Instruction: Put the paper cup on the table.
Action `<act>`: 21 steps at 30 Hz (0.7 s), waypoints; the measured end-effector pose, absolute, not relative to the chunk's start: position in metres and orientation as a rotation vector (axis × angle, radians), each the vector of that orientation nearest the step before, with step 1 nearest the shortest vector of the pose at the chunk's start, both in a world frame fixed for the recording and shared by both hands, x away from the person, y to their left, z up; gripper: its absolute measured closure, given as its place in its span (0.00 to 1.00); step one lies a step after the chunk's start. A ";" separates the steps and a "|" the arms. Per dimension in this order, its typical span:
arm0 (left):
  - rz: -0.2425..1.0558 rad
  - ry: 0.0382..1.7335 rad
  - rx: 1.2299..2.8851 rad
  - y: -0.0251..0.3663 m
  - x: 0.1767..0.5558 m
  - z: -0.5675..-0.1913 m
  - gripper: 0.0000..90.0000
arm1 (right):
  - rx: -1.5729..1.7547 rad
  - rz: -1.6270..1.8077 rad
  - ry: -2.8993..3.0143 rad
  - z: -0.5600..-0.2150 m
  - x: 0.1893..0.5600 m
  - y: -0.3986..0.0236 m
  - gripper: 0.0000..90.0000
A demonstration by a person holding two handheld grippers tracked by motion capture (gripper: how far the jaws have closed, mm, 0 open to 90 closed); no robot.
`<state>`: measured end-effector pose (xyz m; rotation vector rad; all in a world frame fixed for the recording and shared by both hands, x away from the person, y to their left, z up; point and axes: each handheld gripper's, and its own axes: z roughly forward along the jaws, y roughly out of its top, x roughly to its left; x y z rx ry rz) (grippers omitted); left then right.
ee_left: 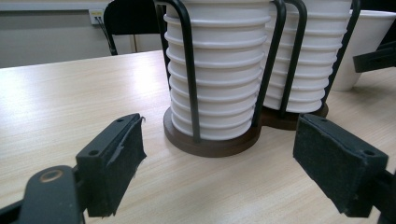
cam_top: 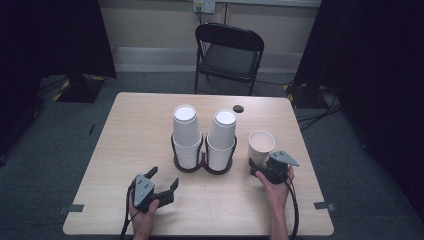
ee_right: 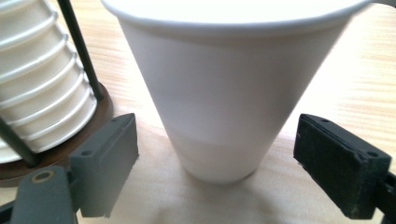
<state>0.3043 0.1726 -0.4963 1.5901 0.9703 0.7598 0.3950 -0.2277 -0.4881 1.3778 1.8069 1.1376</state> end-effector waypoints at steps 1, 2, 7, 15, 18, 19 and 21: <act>0.768 0.971 1.595 0.173 0.305 -0.496 0.18 | 1.368 1.148 1.801 -0.489 0.392 -0.229 0.15; 0.767 0.975 1.593 0.172 0.305 -0.496 0.18 | 1.374 1.132 1.807 -0.489 0.391 -0.229 0.14; 0.765 0.989 1.579 0.172 0.305 -0.496 0.18 | 1.356 1.159 1.783 -0.487 0.379 -0.229 0.15; 0.777 1.007 1.582 0.172 0.304 -0.496 0.17 | 1.349 1.241 1.719 -0.486 0.358 -0.230 0.15; 0.784 1.016 1.579 0.172 0.302 -0.496 0.17 | 1.325 1.278 1.704 -0.486 0.349 -0.229 0.15; 0.788 1.015 1.573 0.172 0.301 -0.496 0.17 | 1.315 1.290 1.697 -0.486 0.346 -0.228 0.15; 0.784 1.019 1.572 0.173 0.301 -0.496 0.17 | 1.302 1.311 1.695 -0.486 0.340 -0.227 0.15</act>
